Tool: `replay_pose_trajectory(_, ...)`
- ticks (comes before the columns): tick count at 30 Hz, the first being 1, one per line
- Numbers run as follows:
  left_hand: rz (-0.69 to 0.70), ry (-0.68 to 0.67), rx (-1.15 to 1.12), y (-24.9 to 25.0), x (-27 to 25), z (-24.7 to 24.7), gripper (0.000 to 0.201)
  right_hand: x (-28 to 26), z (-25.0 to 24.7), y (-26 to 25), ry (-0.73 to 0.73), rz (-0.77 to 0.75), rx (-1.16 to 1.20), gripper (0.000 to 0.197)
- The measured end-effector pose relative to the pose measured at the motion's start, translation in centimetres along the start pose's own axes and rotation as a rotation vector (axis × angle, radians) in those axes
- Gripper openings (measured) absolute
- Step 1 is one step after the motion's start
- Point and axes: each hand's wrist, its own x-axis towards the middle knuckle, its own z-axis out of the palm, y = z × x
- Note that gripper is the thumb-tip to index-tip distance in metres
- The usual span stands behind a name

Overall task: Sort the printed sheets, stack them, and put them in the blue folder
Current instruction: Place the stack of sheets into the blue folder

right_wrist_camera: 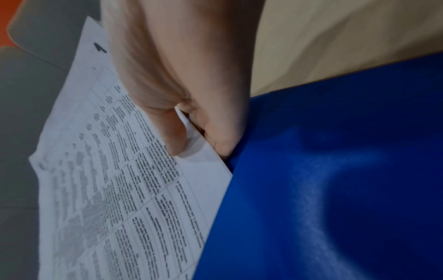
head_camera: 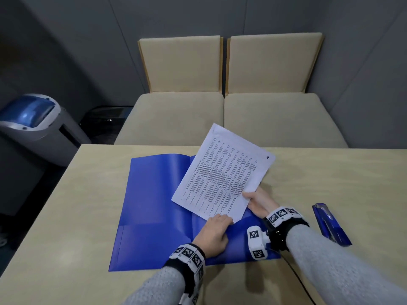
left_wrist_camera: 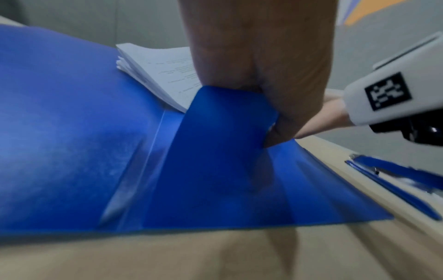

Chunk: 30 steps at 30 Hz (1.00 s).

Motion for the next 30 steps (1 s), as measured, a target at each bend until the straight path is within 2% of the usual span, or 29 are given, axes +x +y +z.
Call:
replay_pose_trajectory(3, -0.132, -0.006, -0.270, 0.0, 0.1, -0.4, 0.015, -0.3, 0.4, -0.1, -0.014, -0.007, -0.017, 0.056)
replay_pose_trajectory(5, -0.224, -0.033, -0.377, -0.4, 0.2, -0.7, 0.021, -0.7, 0.7, -0.4, -0.020, -0.021, 0.001, 0.058)
replay_pose_trajectory(7, -0.339, -0.124, -0.477, -0.8, 0.5, -1.3, 0.025, -1.2, 1.0, -0.6, -0.043, -0.021, 0.010, 0.057)
replay_pose_trajectory(10, -0.482, -0.271, -0.667, -0.8, 1.2, -1.7, 0.020, -1.6, 1.3, -0.8, -0.053, -0.001, -0.023, 0.054)
replay_pose_trajectory(13, -0.546, -0.318, -0.773, -0.1, 1.9, -1.7, 0.026, -1.6, 1.4, -0.8, -0.053, 0.013, -0.073, 0.054)
replay_pose_trajectory(17, -0.566, -0.256, -0.711, 0.1, 1.9, -1.2, 0.028, -1.5, 1.0, -1.0, 0.025, 0.108, -0.250, 0.058)
replay_pose_trajectory(21, -0.611, -0.208, -0.629, 0.1, 1.9, -1.0, 0.025, 0.0, -0.6, -1.5, 0.088, 0.215, -0.599, 0.050)
replay_pose_trajectory(24, -0.635, -0.166, -0.539, -0.1, 2.0, -0.5, 0.026, 1.4, -2.3, -1.7, 0.096, 0.216, -0.856, 0.048)
replay_pose_trajectory(27, -0.626, -0.121, -0.442, 0.5, 2.1, 0.3, 0.025, 1.1, -2.1, -2.1, 0.030, 0.133, -1.048, 0.045)
replay_pose_trajectory(30, -0.595, 0.017, -0.249, 1.1, 1.8, -0.4, 0.012, 2.9, -3.0, -0.9, 0.036, 0.079, -1.181, 0.048)
